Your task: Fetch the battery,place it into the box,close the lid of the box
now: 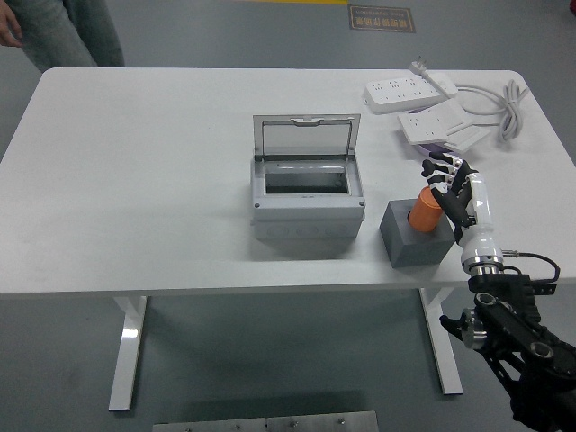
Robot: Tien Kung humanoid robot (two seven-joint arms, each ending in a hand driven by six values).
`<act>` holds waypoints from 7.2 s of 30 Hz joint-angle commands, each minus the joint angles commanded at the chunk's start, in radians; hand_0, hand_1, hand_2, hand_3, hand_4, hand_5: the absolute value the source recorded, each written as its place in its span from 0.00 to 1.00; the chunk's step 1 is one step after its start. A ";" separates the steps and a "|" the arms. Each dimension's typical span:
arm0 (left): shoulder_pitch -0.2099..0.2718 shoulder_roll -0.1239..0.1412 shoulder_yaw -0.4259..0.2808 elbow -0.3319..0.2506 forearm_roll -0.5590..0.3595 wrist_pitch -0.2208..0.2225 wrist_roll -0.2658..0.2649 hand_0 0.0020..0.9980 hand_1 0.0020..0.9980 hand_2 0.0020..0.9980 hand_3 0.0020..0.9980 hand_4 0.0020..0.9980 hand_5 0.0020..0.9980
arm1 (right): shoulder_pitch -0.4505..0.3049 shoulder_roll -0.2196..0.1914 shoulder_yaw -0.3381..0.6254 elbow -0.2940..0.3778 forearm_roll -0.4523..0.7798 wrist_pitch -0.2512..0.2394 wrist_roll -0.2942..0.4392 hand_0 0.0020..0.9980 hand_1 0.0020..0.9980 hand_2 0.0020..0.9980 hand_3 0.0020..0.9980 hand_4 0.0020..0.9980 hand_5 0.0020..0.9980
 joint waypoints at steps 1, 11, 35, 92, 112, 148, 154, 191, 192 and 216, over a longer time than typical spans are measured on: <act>-0.001 0.000 0.000 0.001 0.001 0.001 -0.002 0.60 0.66 0.59 0.58 0.60 0.07 | 0.000 -0.001 -0.004 -0.002 0.002 0.000 0.001 0.66 0.60 0.60 0.65 0.80 0.51; -0.003 -0.001 0.001 0.003 0.008 0.005 -0.007 0.59 0.68 0.59 0.58 0.60 0.07 | -0.002 -0.004 -0.033 -0.022 0.005 -0.003 0.001 0.58 0.60 0.59 0.64 0.69 0.31; -0.008 0.004 0.006 0.009 0.017 0.006 -0.019 0.59 0.68 0.60 0.58 0.60 0.05 | 0.002 -0.010 -0.061 -0.039 -0.011 -0.005 -0.031 0.59 0.59 0.56 0.61 0.56 0.14; -0.015 -0.001 -0.001 0.001 0.049 0.019 -0.011 0.59 0.69 0.60 0.58 0.59 0.03 | 0.015 -0.014 -0.065 -0.030 -0.040 0.033 -0.046 0.62 0.62 0.66 0.69 1.00 0.83; -0.018 0.001 0.002 0.002 0.047 0.031 -0.017 0.58 0.69 0.59 0.58 0.58 0.00 | 0.017 -0.015 -0.073 -0.031 -0.064 0.000 -0.060 0.60 0.61 0.62 0.64 0.58 0.09; -0.018 0.002 0.005 0.003 0.045 0.034 -0.019 0.58 0.68 0.59 0.59 0.59 0.00 | 0.014 -0.018 -0.086 -0.047 0.021 -0.007 -0.060 0.44 0.44 0.50 0.52 0.43 0.09; -0.018 0.002 0.004 0.003 0.044 0.034 -0.019 0.58 0.68 0.60 0.59 0.59 0.00 | 0.015 -0.019 -0.087 -0.045 0.020 -0.014 -0.063 0.35 0.36 0.38 0.39 0.34 0.00; -0.015 0.003 -0.004 0.000 0.064 0.035 -0.014 0.58 0.69 0.61 0.59 0.60 0.00 | 0.064 -0.040 -0.076 0.000 -0.012 -0.029 -0.084 0.20 0.22 0.29 0.29 0.00 0.00; -0.015 0.003 -0.004 -0.001 0.065 0.035 -0.014 0.58 0.69 0.61 0.59 0.60 0.00 | 0.065 -0.041 -0.075 0.001 -0.013 -0.030 -0.084 0.20 0.22 0.29 0.29 0.00 0.00; -0.013 0.006 -0.011 -0.003 0.078 0.036 -0.011 0.58 0.69 0.61 0.59 0.60 0.00 | 0.102 -0.081 -0.061 0.094 -0.158 -0.041 -0.152 0.14 0.22 0.29 0.30 0.00 0.00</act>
